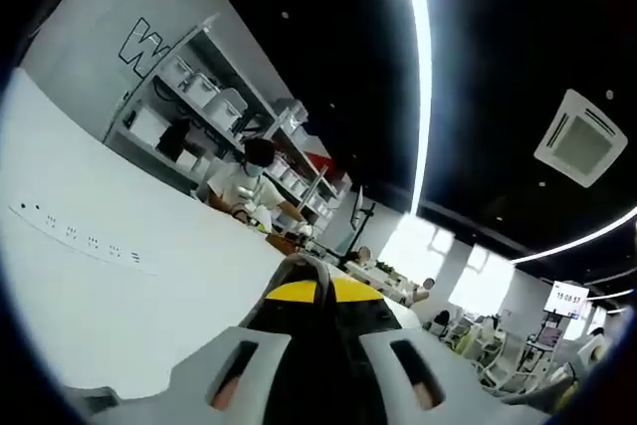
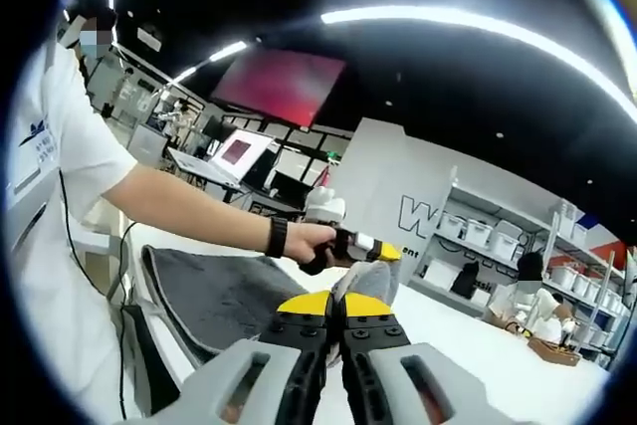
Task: Open the folded towel by lifting each exposed corner and separating the folded layers until the towel lies flat within the target outline without major curled edges
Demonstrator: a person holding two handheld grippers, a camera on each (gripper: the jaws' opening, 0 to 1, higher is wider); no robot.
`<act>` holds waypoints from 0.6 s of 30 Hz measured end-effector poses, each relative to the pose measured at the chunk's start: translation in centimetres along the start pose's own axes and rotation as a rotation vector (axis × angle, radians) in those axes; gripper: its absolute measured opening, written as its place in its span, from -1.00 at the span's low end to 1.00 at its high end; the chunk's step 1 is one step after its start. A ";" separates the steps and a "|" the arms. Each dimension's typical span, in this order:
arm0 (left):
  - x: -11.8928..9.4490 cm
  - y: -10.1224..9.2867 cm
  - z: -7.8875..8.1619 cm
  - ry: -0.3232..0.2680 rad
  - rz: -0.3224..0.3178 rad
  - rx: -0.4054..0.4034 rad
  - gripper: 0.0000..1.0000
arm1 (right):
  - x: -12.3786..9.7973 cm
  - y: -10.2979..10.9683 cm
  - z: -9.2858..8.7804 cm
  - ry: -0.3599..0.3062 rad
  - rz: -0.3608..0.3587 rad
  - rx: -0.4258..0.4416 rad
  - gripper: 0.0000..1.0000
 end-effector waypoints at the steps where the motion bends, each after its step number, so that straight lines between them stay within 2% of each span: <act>1: 0.2 0.2 -0.1 0.000 0.003 -0.009 -0.99 | 0.0 -0.1 -0.3 0.007 0.002 -0.002 -1.00; 12: 0.7 0.2 -1.5 0.020 0.010 -0.007 -0.99 | -0.6 -0.8 -1.4 0.040 -0.007 0.003 -1.00; 18: 1.0 0.8 -2.4 0.039 0.011 -0.030 -0.99 | -0.9 -1.1 -2.1 0.081 -0.009 -0.018 -1.00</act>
Point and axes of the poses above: the point that each gripper's makers call its tool centre point, and the gripper's own axes: x roughly forward along the fingers, y roughly to its left, z roughly out of its top, the point moved 1 cm from there along -x, roughly backward along the fingers, and after that the axes turned 12 degrees about -x, right-handed, at the moved point
